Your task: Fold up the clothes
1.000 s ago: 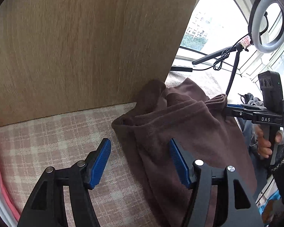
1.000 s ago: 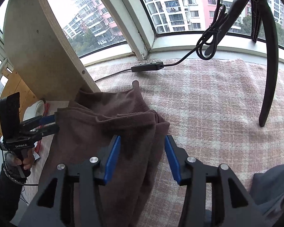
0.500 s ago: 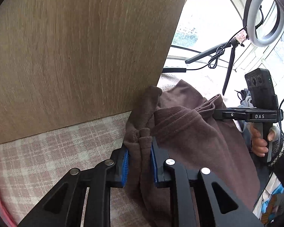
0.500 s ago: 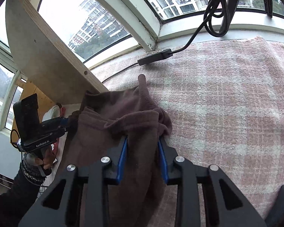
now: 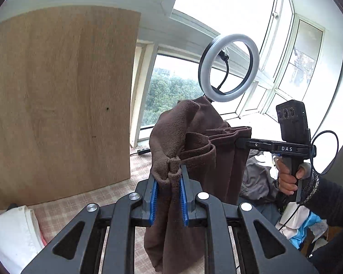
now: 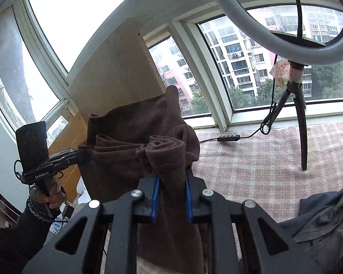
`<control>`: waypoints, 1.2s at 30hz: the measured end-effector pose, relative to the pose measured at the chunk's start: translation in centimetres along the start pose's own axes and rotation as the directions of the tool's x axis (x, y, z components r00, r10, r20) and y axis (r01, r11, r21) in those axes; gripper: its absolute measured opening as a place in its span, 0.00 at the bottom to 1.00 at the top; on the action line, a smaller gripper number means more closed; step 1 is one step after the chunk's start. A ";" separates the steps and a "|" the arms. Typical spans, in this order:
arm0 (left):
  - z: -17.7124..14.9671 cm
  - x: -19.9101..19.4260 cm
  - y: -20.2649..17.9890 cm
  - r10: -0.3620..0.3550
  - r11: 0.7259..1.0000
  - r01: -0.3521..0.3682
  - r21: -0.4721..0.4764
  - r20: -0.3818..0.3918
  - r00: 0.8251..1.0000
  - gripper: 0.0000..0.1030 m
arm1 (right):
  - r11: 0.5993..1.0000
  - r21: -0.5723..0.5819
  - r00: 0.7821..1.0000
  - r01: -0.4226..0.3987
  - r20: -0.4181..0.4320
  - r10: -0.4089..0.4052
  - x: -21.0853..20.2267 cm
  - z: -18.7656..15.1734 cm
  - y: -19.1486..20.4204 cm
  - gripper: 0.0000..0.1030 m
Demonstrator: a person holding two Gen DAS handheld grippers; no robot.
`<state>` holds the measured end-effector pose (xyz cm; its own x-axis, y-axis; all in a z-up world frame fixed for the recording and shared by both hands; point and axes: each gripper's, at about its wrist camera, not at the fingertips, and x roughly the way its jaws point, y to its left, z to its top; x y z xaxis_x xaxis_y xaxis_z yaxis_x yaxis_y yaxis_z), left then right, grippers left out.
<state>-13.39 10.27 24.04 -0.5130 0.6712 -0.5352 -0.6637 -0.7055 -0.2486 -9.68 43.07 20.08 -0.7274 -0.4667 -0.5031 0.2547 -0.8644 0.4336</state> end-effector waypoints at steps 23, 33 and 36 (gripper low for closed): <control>-21.0 0.9 -6.9 -0.107 0.986 0.059 -0.154 -0.323 0.940 0.23 | 0.967 0.144 0.886 0.211 -0.445 -0.128 -2.0 -19.7 -1.4 0.35; -21.2 6.7 -11.5 -0.132 0.990 0.103 -0.097 -0.384 0.914 0.23 | 0.949 0.217 0.864 0.226 -0.495 -0.093 -0.3 -22.4 -2.7 0.08; -20.3 7.5 -12.6 -0.139 0.990 0.119 -0.077 -0.366 0.920 0.25 | 0.963 0.096 0.859 0.251 -0.481 -0.176 -1.6 -21.8 -1.3 0.07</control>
